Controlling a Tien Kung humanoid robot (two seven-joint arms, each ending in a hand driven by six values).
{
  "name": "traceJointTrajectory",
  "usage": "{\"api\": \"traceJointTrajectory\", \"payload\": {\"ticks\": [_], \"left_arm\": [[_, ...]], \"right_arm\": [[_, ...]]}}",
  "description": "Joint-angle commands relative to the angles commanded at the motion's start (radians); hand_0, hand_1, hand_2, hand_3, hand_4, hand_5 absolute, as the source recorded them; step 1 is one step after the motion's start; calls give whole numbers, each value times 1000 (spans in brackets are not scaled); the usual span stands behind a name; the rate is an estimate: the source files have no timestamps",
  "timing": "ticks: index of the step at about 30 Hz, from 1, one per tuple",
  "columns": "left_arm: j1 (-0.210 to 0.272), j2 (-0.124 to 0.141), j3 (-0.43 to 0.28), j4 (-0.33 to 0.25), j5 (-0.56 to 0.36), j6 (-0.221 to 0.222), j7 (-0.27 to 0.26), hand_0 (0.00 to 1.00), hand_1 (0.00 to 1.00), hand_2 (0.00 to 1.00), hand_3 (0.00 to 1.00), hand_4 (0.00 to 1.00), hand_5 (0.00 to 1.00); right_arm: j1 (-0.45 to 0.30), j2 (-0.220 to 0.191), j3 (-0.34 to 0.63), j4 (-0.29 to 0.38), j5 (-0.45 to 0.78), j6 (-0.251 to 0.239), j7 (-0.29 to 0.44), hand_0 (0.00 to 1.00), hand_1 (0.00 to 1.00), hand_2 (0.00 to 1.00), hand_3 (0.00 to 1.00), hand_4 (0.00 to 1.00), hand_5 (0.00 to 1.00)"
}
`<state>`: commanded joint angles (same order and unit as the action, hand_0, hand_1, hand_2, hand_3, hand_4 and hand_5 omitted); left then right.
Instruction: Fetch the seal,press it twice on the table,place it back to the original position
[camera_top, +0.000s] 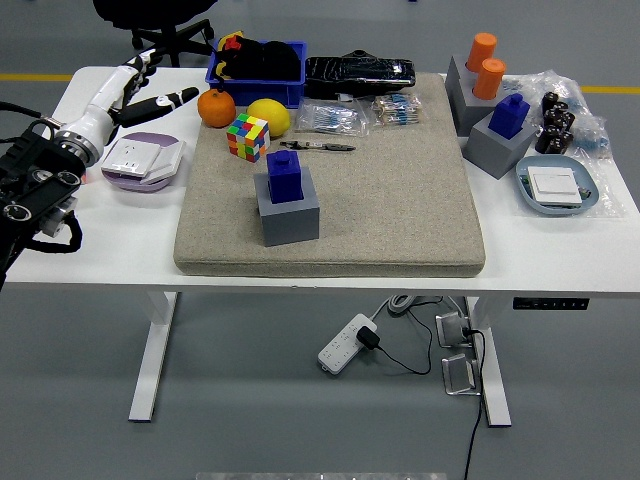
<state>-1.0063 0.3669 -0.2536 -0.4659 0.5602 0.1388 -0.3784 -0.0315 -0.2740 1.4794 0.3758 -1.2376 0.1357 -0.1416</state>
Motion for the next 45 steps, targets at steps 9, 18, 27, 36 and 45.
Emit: {"api": "traceJointTrajectory", "payload": {"ticks": [9, 18, 27, 36, 45], "left_arm": [[16, 35, 3, 74, -44, 24, -16, 948, 992, 988, 981, 998, 528], [19, 57, -13, 96, -52, 46, -37, 937, 984, 980, 971, 998, 521], [11, 64, -14, 104, -57, 57, -48, 936, 983, 980, 967, 998, 540], [14, 71, -7, 110, -56, 55, -45, 934, 980, 979, 965, 998, 527], [12, 75, -7, 110, -56, 54, -43, 934, 980, 979, 964, 998, 520]], "right_arm": [[-2, -5, 2, -4, -4, 2, -3, 834, 730, 697, 711, 748, 511], [11, -7, -6, -4, -1, 1, -3, 834, 730, 697, 710, 748, 511], [17, -12, -10, -4, -2, 1, -4, 835, 730, 698, 711, 748, 512], [15, -9, -20, -5, 0, 1, -4, 834, 730, 698, 711, 748, 512], [7, -8, -12, -5, -3, -1, -6, 833, 729, 698, 711, 748, 512]]}}
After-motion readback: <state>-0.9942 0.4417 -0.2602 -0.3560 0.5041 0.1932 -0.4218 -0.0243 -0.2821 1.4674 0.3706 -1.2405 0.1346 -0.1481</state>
